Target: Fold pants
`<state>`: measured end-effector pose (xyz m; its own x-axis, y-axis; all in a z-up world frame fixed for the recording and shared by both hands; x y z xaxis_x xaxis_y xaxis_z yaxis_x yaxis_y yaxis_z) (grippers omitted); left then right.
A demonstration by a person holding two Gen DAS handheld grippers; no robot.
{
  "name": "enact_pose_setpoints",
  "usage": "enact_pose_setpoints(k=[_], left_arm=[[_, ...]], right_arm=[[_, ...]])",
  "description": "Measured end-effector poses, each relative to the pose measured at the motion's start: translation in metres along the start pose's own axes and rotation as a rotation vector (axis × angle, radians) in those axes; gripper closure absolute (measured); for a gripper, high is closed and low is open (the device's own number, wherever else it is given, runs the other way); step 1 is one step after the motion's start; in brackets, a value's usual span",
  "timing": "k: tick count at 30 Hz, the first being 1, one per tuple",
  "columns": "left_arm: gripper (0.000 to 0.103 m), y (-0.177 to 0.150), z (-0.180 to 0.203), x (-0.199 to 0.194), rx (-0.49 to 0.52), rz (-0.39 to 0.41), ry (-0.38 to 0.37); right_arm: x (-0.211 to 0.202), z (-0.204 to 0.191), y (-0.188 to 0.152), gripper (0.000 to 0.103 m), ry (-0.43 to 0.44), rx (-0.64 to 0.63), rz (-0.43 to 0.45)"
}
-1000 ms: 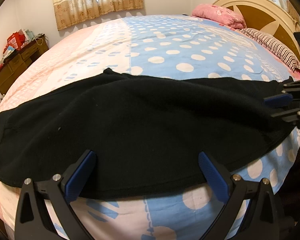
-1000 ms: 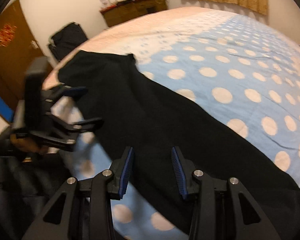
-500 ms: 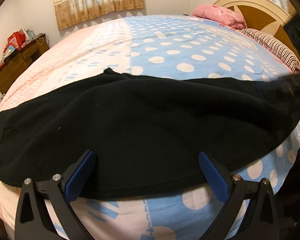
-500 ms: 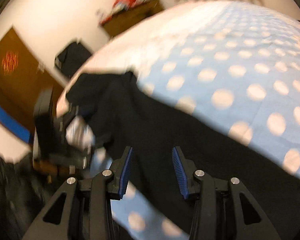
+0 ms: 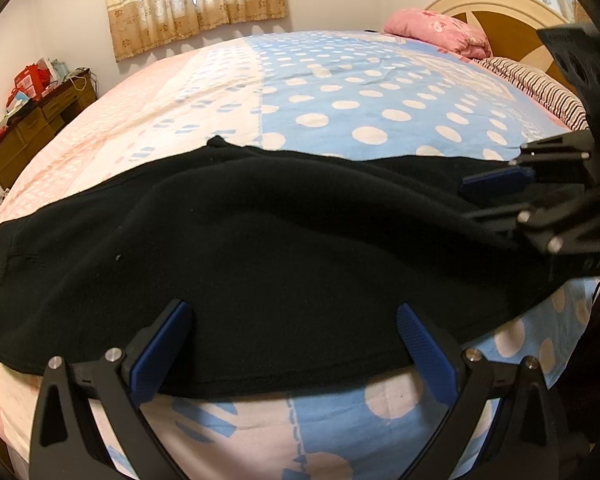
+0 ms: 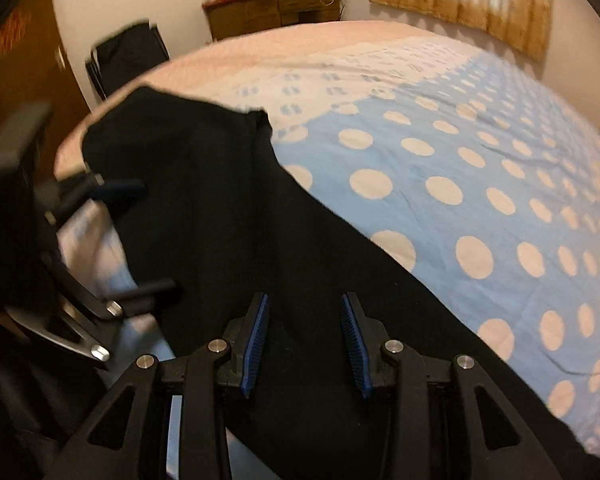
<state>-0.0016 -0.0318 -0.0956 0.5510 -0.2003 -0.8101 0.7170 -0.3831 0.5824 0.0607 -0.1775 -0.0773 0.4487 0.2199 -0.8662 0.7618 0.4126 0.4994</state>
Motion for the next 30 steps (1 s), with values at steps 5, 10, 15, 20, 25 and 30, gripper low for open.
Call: enact_pose_setpoints(k=[5,10,15,20,25,30], left_arm=[[0.000,0.000,0.000,-0.001,0.005,-0.001,0.001],[0.000,0.000,0.000,-0.001,0.001,0.001,0.000],[0.000,0.000,0.001,-0.001,0.001,0.000,0.004],[0.000,0.001,0.001,-0.001,0.005,-0.002,0.002],[0.000,0.001,0.000,-0.002,0.010,0.003,-0.006],[0.000,0.005,-0.004,-0.007,-0.005,0.010,-0.059]], right_arm=[[0.004,-0.009,0.004,0.094,-0.026,-0.049,-0.022],[0.000,-0.020,0.007,0.100,-0.145,-0.102,-0.008],[-0.019,-0.018,0.023,0.103,-0.397,-0.096,0.146],[-0.030,0.013,0.034,0.103,-0.341,0.054,0.213],[-0.085,0.077,-0.006,0.102,-0.189,0.407,0.339],[-0.149,0.142,-0.111,0.079,-0.184,0.831,0.442]])
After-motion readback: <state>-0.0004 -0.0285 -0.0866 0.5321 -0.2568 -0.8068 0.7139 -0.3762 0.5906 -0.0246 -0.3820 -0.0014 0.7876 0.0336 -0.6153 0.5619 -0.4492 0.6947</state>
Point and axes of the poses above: each gripper's, at about its wrist camera, not at the fingertips, and x roughly the way its jaws point, z to its right, y to its top, the point moved 2 cm from there along x, roughly the way its jaws point, and after that the axes turned 3 degrees about -z, right-handed, at the moved point
